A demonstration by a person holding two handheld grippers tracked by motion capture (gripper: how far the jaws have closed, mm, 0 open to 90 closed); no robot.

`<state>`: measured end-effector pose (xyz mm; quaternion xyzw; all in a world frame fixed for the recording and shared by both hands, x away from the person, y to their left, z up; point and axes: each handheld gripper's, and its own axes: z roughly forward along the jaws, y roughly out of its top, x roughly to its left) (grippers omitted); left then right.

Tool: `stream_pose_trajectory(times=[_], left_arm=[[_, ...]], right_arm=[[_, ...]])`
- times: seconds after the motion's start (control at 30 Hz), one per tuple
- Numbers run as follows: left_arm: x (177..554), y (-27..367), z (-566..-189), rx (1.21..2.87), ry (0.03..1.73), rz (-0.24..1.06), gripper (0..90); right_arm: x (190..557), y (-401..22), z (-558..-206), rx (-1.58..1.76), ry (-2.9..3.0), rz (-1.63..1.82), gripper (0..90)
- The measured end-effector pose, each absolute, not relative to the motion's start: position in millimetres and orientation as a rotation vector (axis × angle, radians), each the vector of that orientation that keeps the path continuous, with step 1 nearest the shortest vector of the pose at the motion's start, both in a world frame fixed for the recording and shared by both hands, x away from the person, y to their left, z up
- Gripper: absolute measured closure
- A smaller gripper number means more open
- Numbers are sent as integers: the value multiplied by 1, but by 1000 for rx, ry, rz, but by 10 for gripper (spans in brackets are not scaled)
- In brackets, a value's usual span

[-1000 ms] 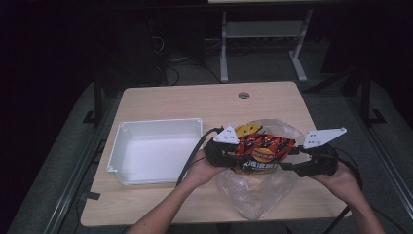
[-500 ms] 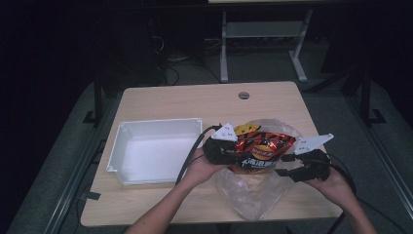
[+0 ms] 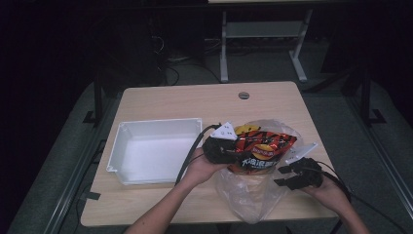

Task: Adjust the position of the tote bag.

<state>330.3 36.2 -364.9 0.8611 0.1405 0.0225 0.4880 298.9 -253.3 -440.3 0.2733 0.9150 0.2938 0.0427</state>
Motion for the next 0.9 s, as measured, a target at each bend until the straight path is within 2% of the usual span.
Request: stream_pose_trajectory(times=[0.47,0.9], left_arm=[[330,34,-350,2045,333,24,785],[330,22,-331,2012,303,-9,792]], right_arm=[[304,-264,-453,868,2814,788,504],[310,-274,-452,914,2778,824,505]])
